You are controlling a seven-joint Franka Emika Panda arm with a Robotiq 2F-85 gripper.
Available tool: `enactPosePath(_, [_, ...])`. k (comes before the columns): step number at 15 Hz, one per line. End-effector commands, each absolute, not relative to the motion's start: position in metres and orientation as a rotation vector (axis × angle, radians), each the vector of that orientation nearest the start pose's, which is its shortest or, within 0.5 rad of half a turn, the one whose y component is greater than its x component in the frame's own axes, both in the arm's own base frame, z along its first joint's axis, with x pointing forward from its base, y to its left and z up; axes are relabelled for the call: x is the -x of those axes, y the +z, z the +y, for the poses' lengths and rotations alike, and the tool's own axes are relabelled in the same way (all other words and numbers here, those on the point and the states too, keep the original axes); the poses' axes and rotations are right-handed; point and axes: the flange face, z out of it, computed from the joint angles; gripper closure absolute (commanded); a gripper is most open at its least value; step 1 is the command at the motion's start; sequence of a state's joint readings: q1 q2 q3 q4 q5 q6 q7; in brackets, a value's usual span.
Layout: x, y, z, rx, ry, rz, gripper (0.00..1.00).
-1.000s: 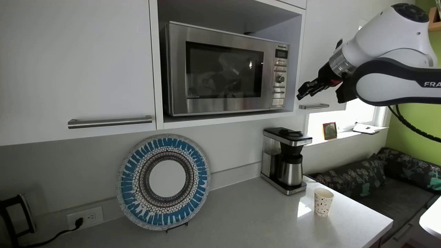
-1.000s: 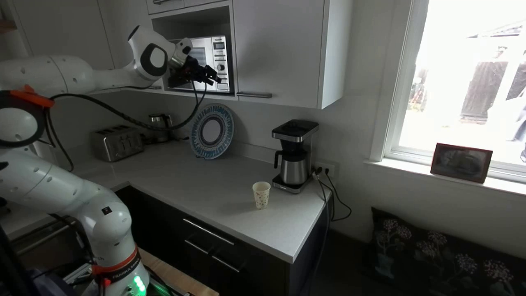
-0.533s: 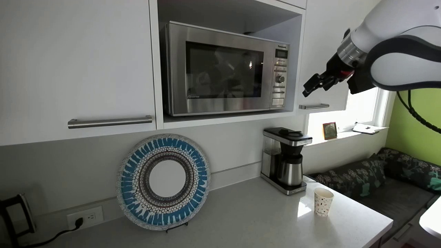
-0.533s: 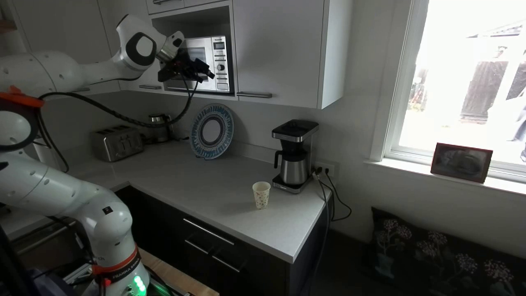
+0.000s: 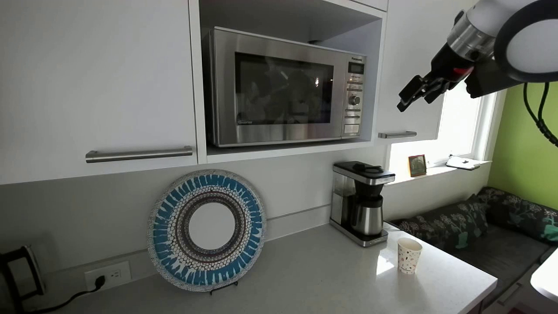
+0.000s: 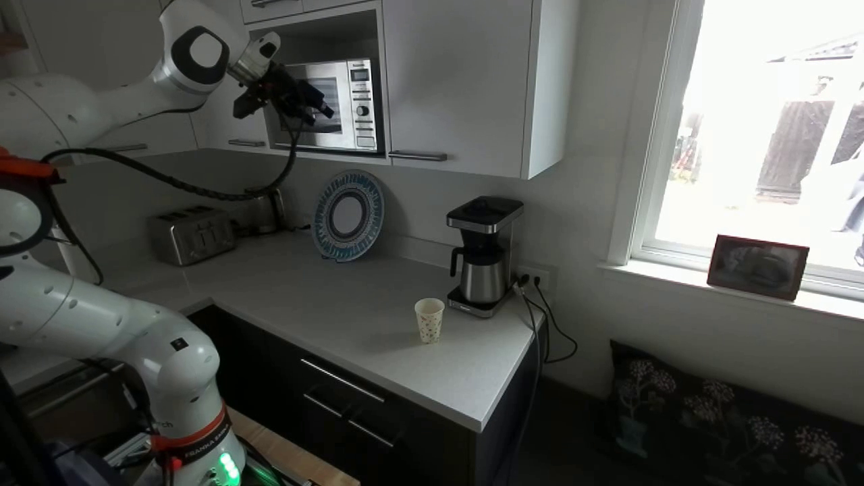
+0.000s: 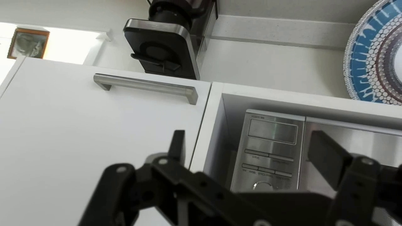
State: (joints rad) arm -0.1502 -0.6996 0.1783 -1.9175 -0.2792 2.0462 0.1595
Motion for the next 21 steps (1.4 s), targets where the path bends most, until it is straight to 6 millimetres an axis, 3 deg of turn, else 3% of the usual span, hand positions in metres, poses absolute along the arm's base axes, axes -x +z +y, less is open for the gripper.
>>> enactPosePath(1, [-0.313, 0.84, 0.046, 3.132, -1.405, 0.129, 0.0])
enactPosePath(12, [-0.266, 0.87, 0.067, 2.868, -1.468, -0.133, 0.0])
enactPosePath(21, [-0.264, 0.874, 0.069, 2.861, -1.476, -0.126, 0.0])
